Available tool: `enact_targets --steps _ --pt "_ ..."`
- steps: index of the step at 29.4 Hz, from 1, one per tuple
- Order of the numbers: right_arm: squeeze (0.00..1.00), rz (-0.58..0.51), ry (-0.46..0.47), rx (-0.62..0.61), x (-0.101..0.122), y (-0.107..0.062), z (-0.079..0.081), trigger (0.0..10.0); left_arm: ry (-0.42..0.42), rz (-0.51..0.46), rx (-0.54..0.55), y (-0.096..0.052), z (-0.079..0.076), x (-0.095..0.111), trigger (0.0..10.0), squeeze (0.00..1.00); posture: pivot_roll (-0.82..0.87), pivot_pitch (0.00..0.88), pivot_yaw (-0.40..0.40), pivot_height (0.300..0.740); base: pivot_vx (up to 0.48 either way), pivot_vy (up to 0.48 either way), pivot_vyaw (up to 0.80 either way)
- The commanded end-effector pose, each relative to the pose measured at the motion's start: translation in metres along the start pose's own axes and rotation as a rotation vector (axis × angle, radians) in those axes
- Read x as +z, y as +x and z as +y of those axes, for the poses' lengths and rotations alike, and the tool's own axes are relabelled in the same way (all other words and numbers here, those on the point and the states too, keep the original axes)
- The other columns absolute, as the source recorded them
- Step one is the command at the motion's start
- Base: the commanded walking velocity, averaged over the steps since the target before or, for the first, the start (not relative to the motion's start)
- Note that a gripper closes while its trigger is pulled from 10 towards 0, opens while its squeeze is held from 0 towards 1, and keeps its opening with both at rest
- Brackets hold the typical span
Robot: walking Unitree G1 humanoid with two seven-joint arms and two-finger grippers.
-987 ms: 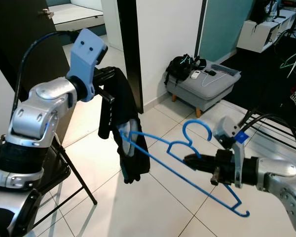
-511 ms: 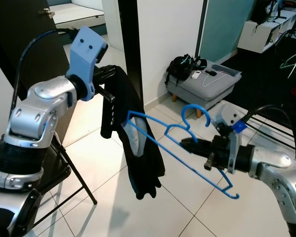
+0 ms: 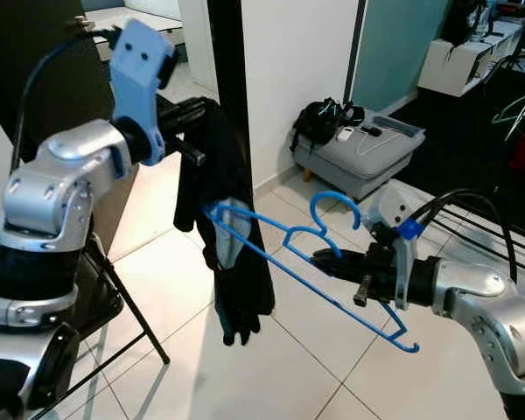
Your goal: Hang hanger
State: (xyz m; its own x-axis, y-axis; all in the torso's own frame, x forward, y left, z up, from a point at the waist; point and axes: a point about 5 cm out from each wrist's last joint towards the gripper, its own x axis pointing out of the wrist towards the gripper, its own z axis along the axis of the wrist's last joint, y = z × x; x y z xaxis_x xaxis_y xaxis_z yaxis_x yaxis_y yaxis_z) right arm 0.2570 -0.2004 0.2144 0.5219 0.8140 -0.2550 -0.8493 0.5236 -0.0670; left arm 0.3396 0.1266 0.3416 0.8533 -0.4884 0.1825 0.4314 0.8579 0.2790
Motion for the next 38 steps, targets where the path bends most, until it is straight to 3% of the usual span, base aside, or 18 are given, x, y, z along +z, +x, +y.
enact_targets --steps 1,11,18,25,38 --pt "0.0 0.006 -0.01 0.009 -0.002 0.003 0.002 10.0 -0.014 -0.033 0.011 -0.001 0.002 0.01 10.0 0.0 -0.03 0.003 -0.007 0.74 0.0 0.0 0.0" --pt "0.0 -0.017 -0.06 -0.1 0.002 0.008 -0.01 10.0 -0.063 -0.053 -0.012 0.0 -0.003 0.018 10.0 0.0 -0.03 0.008 -0.003 0.74 0.0 0.0 0.0" --pt "0.0 -0.107 -0.082 -0.178 0.017 0.011 -0.021 10.0 -0.073 -0.05 -0.021 0.0 -0.005 0.018 10.0 0.0 -0.03 0.01 -0.004 0.74 0.0 0.0 0.0" --pt "0.0 -0.292 -0.036 -0.196 0.041 0.012 -0.025 10.0 -0.066 -0.02 -0.02 -0.001 -0.007 0.011 10.0 0.0 -0.03 0.011 -0.009 0.74 0.0 0.0 0.0" --pt "0.0 -0.411 0.024 -0.341 0.051 0.009 -0.042 10.0 -0.064 -0.001 0.01 -0.003 -0.002 0.008 10.0 0.0 -0.03 0.012 -0.009 0.74 0.0 0.0 0.0"
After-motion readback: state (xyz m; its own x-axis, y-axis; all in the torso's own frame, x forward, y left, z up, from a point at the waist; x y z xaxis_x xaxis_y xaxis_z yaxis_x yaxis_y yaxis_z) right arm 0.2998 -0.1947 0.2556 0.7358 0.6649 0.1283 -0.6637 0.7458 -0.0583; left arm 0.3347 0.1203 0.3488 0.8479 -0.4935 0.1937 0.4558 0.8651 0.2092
